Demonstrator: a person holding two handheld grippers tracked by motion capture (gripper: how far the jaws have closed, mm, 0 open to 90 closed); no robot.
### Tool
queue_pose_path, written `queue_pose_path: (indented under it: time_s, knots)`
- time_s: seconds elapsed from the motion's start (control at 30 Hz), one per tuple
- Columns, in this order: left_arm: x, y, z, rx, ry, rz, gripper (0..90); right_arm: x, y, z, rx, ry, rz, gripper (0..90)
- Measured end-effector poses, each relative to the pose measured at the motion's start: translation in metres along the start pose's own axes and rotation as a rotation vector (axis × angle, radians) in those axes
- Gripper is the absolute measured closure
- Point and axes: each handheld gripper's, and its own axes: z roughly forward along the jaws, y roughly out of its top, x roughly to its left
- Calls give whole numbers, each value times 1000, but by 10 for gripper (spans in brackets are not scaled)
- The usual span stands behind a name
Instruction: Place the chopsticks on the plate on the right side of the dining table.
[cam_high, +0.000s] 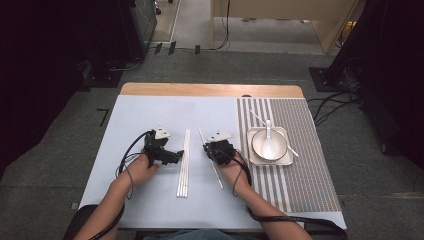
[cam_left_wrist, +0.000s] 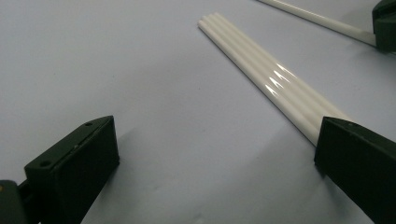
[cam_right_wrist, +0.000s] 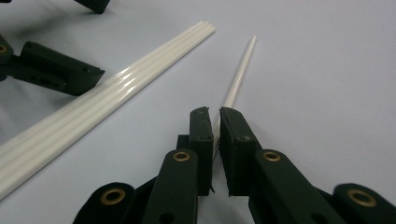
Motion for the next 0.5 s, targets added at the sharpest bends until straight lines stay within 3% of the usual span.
queue_pose_path:
  time_s: [0.27, 0.37, 0.5]
  knots:
    - [0, 0, 0, 0, 0, 0, 0, -11, 5, 6, -3, -15, 34, 821]
    - [0, 0, 0, 0, 0, 0, 0, -10, 4, 4, -20, -16, 24, 789]
    - [0, 0, 0, -1, 0, -1, 0, -10, 4, -3, -28, -18, 45, 762]
